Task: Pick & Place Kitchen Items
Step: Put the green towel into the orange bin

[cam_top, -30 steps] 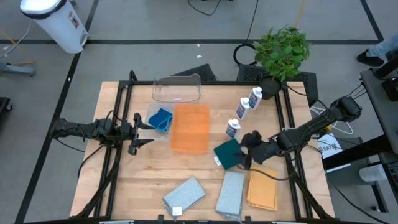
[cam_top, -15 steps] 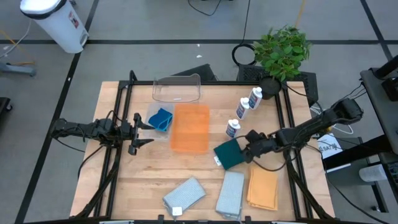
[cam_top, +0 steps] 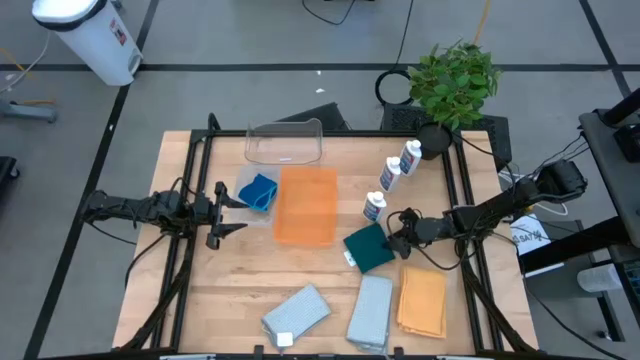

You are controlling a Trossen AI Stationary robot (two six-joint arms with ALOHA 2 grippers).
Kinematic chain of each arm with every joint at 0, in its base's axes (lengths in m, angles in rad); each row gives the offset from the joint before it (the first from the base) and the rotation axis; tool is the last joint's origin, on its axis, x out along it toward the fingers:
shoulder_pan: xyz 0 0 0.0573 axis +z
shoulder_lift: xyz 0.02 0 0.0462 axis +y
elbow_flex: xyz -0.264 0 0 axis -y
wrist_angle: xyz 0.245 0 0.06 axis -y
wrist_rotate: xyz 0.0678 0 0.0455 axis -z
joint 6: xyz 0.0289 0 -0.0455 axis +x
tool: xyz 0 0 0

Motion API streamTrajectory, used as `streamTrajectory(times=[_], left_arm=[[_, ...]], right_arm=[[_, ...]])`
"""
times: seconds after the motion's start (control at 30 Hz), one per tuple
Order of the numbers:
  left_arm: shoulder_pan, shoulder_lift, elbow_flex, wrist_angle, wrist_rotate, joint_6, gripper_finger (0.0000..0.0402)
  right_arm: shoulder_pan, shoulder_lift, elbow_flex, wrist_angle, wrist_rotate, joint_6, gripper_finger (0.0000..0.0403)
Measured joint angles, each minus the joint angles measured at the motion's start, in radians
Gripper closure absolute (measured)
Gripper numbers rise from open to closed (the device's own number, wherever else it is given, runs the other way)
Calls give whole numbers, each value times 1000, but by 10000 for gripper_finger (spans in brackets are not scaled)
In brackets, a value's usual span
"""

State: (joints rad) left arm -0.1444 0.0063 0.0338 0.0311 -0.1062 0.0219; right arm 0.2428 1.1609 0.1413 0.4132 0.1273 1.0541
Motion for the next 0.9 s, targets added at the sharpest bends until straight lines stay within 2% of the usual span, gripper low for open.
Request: streamTrajectory(times=[0.13,0.33,0.53,0.73,0.9], left_arm=[[0,0,0,0,0,0,146],[0,0,0,1,0,0,146],[0,0,0,3,0,0,146],[0,0,0,5,0,0,146],[0,0,0,4,0,0,146]], right_arm=[[0,5,-1,18,0,-1,198],[0,11,19,16,-1,-20,221],[0,90,69,23,-5,-46,238],[-2,191,100,70,-70,-103,241],[-9,218,101,93,-102,-136,255]])
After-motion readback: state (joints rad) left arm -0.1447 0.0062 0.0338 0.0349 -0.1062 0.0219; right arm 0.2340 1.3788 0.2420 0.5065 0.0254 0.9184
